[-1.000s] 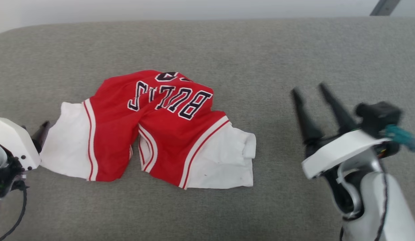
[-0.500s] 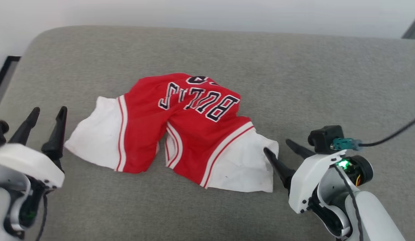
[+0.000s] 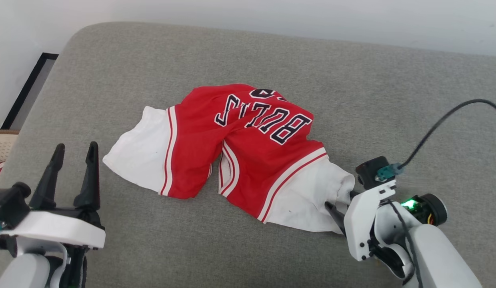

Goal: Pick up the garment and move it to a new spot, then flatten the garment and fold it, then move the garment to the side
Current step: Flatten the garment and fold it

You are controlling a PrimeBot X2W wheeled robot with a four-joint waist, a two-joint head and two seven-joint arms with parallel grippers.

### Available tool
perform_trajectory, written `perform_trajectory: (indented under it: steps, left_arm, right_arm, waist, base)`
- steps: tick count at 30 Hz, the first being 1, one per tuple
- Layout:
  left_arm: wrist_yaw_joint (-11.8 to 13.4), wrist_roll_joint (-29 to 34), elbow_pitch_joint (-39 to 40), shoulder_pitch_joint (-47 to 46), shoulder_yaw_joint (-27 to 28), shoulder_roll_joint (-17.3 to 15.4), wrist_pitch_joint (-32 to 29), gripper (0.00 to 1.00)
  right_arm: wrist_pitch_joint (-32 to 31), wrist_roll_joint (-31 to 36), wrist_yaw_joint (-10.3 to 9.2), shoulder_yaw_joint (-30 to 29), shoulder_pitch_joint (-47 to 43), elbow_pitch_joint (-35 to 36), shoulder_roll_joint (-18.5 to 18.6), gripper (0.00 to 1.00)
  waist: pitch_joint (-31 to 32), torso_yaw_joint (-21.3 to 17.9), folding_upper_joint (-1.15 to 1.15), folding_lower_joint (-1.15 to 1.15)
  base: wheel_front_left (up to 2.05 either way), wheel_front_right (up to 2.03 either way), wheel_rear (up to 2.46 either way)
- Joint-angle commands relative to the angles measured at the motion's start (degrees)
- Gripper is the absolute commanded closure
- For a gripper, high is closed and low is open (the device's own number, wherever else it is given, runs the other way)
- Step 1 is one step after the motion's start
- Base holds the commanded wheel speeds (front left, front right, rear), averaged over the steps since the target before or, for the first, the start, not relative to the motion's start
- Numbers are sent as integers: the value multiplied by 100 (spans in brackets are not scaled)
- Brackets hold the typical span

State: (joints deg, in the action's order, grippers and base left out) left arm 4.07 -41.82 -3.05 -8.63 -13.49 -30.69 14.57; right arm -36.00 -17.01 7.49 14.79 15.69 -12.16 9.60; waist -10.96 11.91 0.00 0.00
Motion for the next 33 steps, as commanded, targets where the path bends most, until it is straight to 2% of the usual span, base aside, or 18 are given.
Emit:
perform_trajectory:
  steps: [1, 3, 4, 8, 9, 10, 11, 16, 24, 33]
  left_arm:
    - [-1, 45, 31, 70, 50, 16, 28, 0]
    - [-55, 119, 75, 203, 205, 230, 69, 0]
    - [-55, 119, 75, 203, 205, 230, 69, 0]
    - [-244, 315, 208, 415, 625, 652, 71, 0]
    - [-289, 374, 231, 453, 706, 733, 71, 0]
    - [-344, 442, 260, 483, 798, 825, 72, 0]
    - [-396, 527, 285, 525, 883, 896, 72, 0]
    - [-629, 836, 352, 728, 1293, 1270, 73, 0]
    - [-929, 1223, 449, 961, 1793, 1763, 70, 0]
    - [-1095, 1421, 445, 1067, 2021, 1989, 70, 0]
  right_arm:
    - [-17, 20, 0, 21, 58, -39, -2, 0]
    - [-78, 31, 0, 165, 157, -372, 16, 0]
    - [-78, 31, 0, 165, 157, -372, 16, 0]
    - [-44, -92, 0, 386, 321, -898, -21, 0]
    - [-20, -114, 0, 408, 351, -963, -14, 19]
    - [-15, -106, 0, 447, 393, -1028, 1, 75]
    - [3, -137, 0, 491, 430, -1065, 6, 100]
    - [6, -311, 0, 553, 618, -1061, 113, 100]
    - [-156, -538, 0, 386, 711, -479, 427, 100]
    - [-971, -688, 0, -488, 367, 430, 1139, 100]
  waist:
    - [-7, 16, 0, 0]
    - [-12, 61, 0, 0]
    - [-12, 61, 0, 0]
    - [-6, 101, 0, 0]
    - [0, 105, 0, 0]
    - [6, 103, 0, 0]
    - [13, 96, 0, 0]
    - [58, 21, 0, 0]
    - [129, -154, 0, 0]
    - [132, -331, 0, 0]
  base:
    - [0, 0, 0]
    - [0, 0, 0]
    - [0, 0, 0]
    - [0, 0, 0]
    - [0, 0, 0]
    - [0, 0, 0]
    - [0, 0, 0]
    - [0, 0, 0]
    - [0, 0, 0]
    - [0, 0, 0]
